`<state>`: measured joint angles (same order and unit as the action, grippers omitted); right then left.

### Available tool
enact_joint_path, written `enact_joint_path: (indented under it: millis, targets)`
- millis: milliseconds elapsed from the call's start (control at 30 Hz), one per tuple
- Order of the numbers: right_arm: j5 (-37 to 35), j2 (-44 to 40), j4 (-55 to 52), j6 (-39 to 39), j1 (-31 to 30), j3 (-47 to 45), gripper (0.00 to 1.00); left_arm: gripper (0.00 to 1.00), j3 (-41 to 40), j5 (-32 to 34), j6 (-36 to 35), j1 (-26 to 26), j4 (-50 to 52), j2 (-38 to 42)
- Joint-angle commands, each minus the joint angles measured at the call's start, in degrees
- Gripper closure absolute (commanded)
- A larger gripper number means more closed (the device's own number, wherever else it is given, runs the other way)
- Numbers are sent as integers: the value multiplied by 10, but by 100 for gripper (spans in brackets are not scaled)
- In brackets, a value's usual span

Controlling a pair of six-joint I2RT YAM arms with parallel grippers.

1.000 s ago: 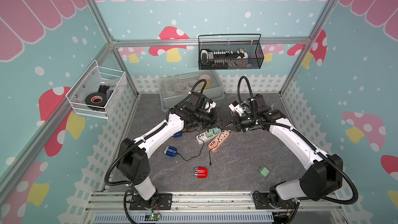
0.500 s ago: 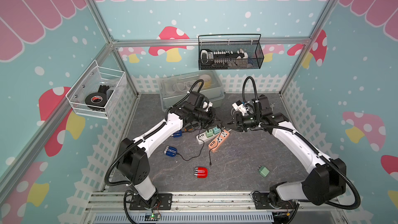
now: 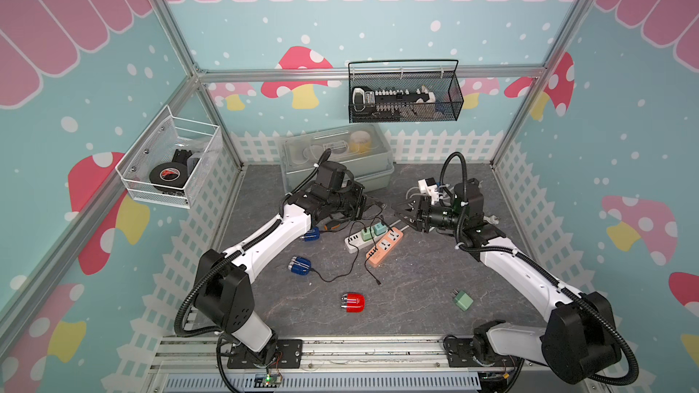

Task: Charge the electric shaver
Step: Pick up the charging cable from the center of the board.

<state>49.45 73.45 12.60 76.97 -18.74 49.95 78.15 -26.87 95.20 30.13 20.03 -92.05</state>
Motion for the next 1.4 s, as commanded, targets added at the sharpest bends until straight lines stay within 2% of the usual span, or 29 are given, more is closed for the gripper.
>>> enact_joint_path:
  millis: [0, 233, 600, 700, 800, 867, 1200, 1300, 1367]
  targets:
    - [-14, 15, 47, 26, -2, 17, 53, 100, 20, 16, 42, 3, 5, -11]
    - [-10, 43, 17, 5, -15, 38, 60, 100, 24, 12, 43, 4, 9, -19]
    - [-18, 66, 12, 4, -24, 52, 80, 100, 26, 9, 40, 3, 12, -22]
    - [-19, 68, 2, -1, -24, 52, 81, 100, 27, 8, 39, 3, 12, -23]
    - [-21, 73, -14, -9, -24, 52, 76, 100, 27, 8, 39, 3, 12, -23]
    - [-22, 75, -13, -8, -24, 53, 76, 100, 28, 7, 39, 3, 11, -24]
    - [-25, 88, -5, 0, -25, 64, 84, 100, 29, 3, 36, 3, 12, -26]
    - [-27, 89, -3, 2, -25, 66, 88, 100, 29, 2, 35, 3, 12, -27]
    - [-29, 90, -2, 3, -25, 67, 94, 100, 28, 3, 35, 3, 12, -26]
